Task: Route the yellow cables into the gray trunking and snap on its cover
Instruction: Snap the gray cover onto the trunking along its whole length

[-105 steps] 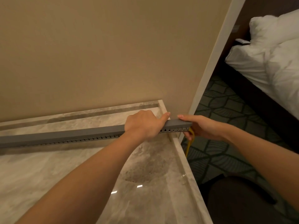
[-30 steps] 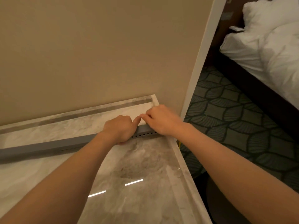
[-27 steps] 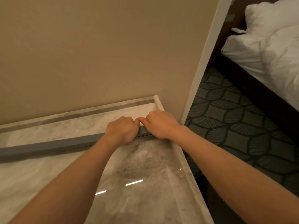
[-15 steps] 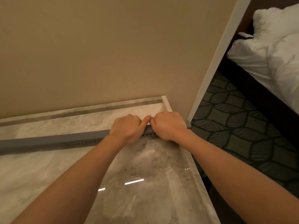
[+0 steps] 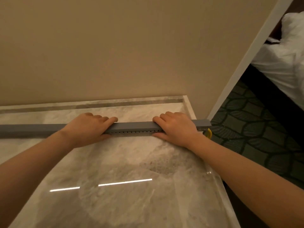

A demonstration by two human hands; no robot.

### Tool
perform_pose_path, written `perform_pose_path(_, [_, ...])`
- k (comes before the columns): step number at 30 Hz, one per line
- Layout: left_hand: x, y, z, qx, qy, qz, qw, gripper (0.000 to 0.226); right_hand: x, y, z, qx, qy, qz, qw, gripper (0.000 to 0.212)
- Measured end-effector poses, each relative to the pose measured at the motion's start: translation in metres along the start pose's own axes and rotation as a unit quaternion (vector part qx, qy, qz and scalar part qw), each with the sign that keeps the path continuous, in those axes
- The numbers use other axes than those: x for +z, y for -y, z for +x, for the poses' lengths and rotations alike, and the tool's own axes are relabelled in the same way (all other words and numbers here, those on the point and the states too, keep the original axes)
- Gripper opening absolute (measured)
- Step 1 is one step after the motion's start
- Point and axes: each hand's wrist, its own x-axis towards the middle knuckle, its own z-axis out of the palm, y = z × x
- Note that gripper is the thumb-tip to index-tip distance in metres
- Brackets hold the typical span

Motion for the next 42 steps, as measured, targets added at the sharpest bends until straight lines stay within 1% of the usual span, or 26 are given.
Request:
perform_pose_path(2, [0.012, 0.012, -0.012, -0.039, -0.056, -0.025, 0.997, 0.046, 0.004, -0.003, 0.005, -0.017, -0.015, -0.01, 1.0, 0.039])
perform_pose_path(4, [0.023, 0.023, -0.022, -0.091, -0.083, -0.042, 0.991, 0.044, 0.007, -0.008, 0.011, -0.03, -0.033, -0.009, 0.999, 0.038])
perform_pose_path(6, [0.031, 0.032, -0.028, -0.107, -0.1, -0.015, 0.989, 0.044, 0.01, -0.013, 0.017, -0.037, -0.044, -0.017, 0.998, 0.036])
perform_pose_path(8, [0.039, 0.044, -0.028, -0.108, -0.112, 0.01, 0.988, 0.045, 0.015, -0.02, 0.024, -0.043, -0.046, -0.021, 0.998, 0.036])
perform_pose_path(13, [0.047, 0.073, -0.013, -0.085, -0.107, 0.03, 0.99, 0.046, 0.028, -0.04, 0.043, -0.021, -0.064, 0.009, 0.998, 0.045])
perform_pose_path(18, [0.044, 0.088, 0.004, -0.083, -0.127, 0.014, 0.988, 0.032, 0.039, -0.06, 0.06, -0.023, -0.091, -0.016, 0.995, 0.043])
perform_pose_path(21, [0.039, 0.094, 0.011, -0.072, -0.146, 0.028, 0.986, 0.03, 0.041, -0.07, 0.069, -0.041, -0.125, -0.045, 0.99, 0.041])
perform_pose_path(23, [0.034, 0.095, 0.013, -0.078, -0.156, 0.031, 0.984, 0.031, 0.045, -0.073, 0.072, -0.043, -0.139, -0.044, 0.988, 0.039])
perform_pose_path(28, [0.023, 0.094, 0.018, -0.092, -0.141, 0.042, 0.985, 0.037, 0.051, -0.068, 0.07, -0.019, -0.18, -0.093, 0.979, 0.033])
perform_pose_path(31, [0.023, 0.093, 0.015, -0.128, -0.133, 0.042, 0.982, 0.043, 0.05, -0.057, 0.073, -0.006, -0.198, -0.11, 0.974, 0.026])
perform_pose_path(34, [0.021, 0.092, 0.01, -0.154, -0.122, 0.041, 0.98, 0.046, 0.051, -0.038, 0.084, -0.025, -0.173, -0.097, 0.98, 0.026])
perform_pose_path(38, [0.022, 0.089, 0.004, -0.157, -0.099, 0.034, 0.982, 0.045, 0.052, -0.009, 0.107, -0.035, -0.143, -0.08, 0.986, 0.032])
perform_pose_path(42, [0.026, 0.1, -0.032, -0.187, -0.082, 0.026, 0.979, 0.043, 0.053, 0.042, 0.147, -0.057, -0.125, -0.061, 0.989, 0.034])
